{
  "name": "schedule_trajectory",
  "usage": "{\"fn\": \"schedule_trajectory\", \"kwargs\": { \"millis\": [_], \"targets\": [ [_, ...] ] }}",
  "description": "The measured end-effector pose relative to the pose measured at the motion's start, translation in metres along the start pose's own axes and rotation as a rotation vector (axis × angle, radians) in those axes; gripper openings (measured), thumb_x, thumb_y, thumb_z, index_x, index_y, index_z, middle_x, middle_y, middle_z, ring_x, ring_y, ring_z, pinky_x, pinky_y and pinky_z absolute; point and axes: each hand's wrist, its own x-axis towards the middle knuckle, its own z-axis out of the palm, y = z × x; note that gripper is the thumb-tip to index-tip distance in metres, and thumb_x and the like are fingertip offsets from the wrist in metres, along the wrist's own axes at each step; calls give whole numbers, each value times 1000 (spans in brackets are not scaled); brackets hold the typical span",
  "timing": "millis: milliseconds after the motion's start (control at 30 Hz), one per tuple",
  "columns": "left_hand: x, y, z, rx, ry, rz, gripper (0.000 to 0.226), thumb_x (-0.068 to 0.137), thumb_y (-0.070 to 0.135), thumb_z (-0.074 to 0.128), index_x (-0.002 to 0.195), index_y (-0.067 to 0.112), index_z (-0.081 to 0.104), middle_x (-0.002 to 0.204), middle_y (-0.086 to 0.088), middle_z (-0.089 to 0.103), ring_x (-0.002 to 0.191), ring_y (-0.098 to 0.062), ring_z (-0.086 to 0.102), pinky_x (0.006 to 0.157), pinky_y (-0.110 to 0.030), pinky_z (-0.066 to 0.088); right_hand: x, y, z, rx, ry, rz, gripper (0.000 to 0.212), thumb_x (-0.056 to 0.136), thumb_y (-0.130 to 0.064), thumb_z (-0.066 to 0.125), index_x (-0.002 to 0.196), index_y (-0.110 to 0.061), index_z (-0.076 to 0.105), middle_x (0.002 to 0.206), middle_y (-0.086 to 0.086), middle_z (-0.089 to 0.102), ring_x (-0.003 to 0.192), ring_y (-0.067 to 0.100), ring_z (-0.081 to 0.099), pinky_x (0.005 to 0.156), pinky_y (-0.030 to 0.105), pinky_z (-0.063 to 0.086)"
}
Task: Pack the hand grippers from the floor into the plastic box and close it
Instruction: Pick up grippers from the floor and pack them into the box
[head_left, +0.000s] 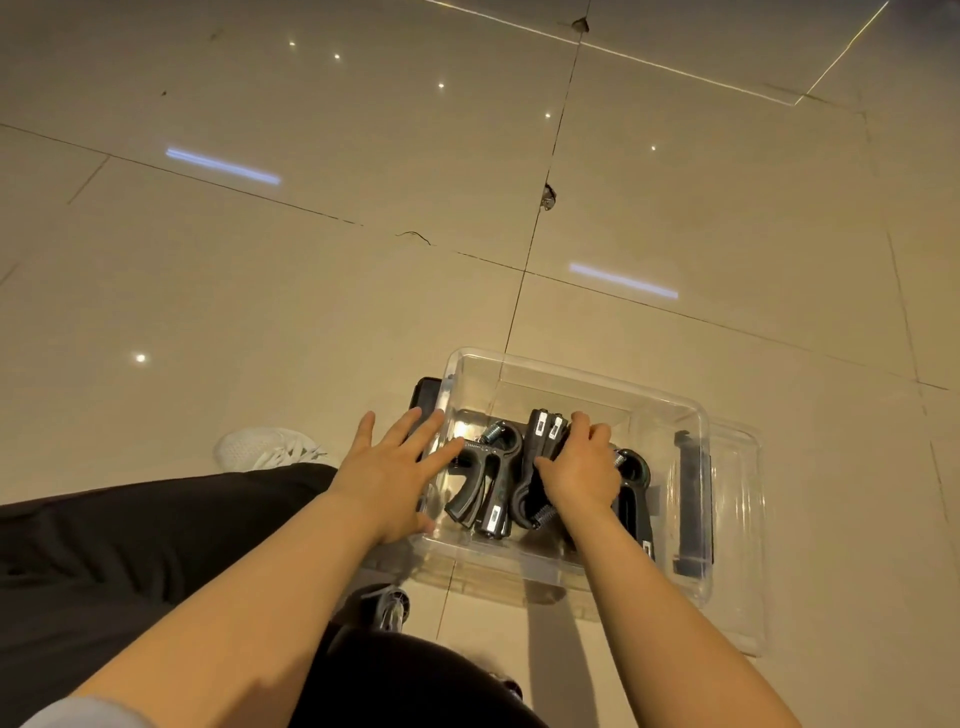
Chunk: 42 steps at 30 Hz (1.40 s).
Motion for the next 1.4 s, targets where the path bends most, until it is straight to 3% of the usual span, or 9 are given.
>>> {"fn": "schedule_trajectory", "kwargs": {
  "millis": [133, 300, 467, 700, 1000, 1100, 1200, 1300, 1400],
  "targets": [
    [4, -1, 1, 41, -14, 8, 92, 86, 64, 44, 145, 34, -19, 153, -3, -28, 141, -23, -23, 113, -57, -5, 0, 28, 5, -309, -129, -301, 74, 91, -44, 53, 150, -33, 9, 157, 8, 1, 141, 38, 12, 110, 54, 23],
    [5, 1, -3, 14, -43, 29, 93, 84, 61, 51, 146, 36, -14, 152, -6, -29, 141, -22, -22, 113, -55, -7, -2, 38, 11, -411, -157, -439, 72, 93, -55, 41, 148, -42, -5, 157, 11, -16, 143, 42, 1, 113, 59, 12],
    [2, 3, -3, 32, -75, 23, 98, 79, 62, 57, 148, 35, -7, 151, -7, -32, 140, -24, -24, 112, -58, -7, -3, 29, 15, -572, -153, -582, 76, 86, -66, 42, 149, -40, 8, 157, 7, -20, 141, 37, -22, 109, 67, -2],
    [1, 1, -1, 37, -45, 14, 95, 80, 61, 58, 149, 34, -2, 153, -5, -29, 141, -26, -21, 112, -59, -5, 6, 36, 1, -457, -169, -446, 73, 86, -55, 56, 147, -38, 19, 158, 6, -9, 142, 42, -5, 114, 58, 16],
    [-1, 2, -7, 43, -20, 6, 95, 81, 59, 57, 148, 34, -4, 155, -4, -22, 143, -25, -15, 113, -57, -2, 1, 50, -8, -242, -112, -432, 77, 87, -38, 62, 149, -35, 15, 159, 3, -5, 144, 35, -5, 117, 52, 10],
    [-5, 3, -19, -53, 28, 0, 83, 84, 51, 58, 148, 33, 8, 157, -4, 8, 143, -24, 13, 114, -49, 15, -12, 55, -24, 78, -27, -291, 72, 86, -30, 65, 147, -27, 26, 157, 5, 9, 143, 29, 12, 114, 45, 21],
    [-15, 7, -42, -131, 162, 11, 63, 87, 47, 56, 142, 31, 30, 135, 2, 47, 119, -19, 48, 94, -35, 43, -25, 53, -49, 372, 32, -195, 61, 86, -25, 66, 140, -20, 38, 150, 5, 25, 130, 22, 36, 102, 33, 35],
    [-36, 6, -68, -236, 365, -15, 49, 90, 45, 52, 136, 34, 40, 122, 10, 56, 107, -13, 54, 82, -29, 45, -36, 32, -77, 503, 39, -241, 43, 88, -26, 63, 129, -21, 50, 132, -1, 48, 102, 13, 52, 85, 26, 42],
    [-71, -11, -93, -383, 546, -74, 41, 90, 46, 52, 129, 38, 46, 114, 16, 58, 100, -7, 55, 79, -27, 46, -54, -21, -104, 575, -48, -400, 29, 90, -26, 61, 119, -26, 55, 104, -5, 63, 94, 11, 60, 73, 21, 46]
  ]
}}
